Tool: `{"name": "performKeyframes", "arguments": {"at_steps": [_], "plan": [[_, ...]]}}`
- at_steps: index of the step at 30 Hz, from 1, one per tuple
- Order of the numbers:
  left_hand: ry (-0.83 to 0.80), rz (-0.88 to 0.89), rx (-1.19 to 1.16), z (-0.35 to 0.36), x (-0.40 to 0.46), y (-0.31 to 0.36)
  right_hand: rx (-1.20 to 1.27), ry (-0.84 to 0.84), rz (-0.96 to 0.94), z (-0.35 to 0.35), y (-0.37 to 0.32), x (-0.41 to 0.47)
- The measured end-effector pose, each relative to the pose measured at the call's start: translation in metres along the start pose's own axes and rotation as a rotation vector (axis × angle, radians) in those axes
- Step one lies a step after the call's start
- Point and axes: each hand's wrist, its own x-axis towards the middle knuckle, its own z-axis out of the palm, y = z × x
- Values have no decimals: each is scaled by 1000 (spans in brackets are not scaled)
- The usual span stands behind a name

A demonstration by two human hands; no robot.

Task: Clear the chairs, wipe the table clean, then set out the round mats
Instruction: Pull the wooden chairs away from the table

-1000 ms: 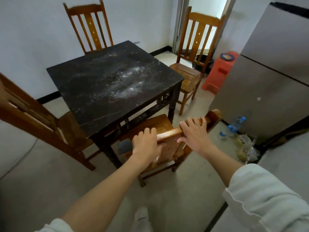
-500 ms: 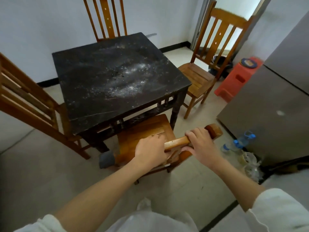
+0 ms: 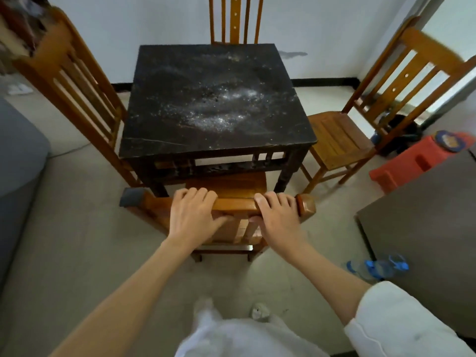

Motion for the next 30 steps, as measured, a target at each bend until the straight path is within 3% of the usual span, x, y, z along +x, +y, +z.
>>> {"name": "performKeyframes", "arguments": {"at_steps": [8,30], "plan": [[158,-23,-6,15,3,13,-2,-58,-19,-5,40,19],[195,-28,40,29,36,16,21,-126,7,2,61,51]]}}
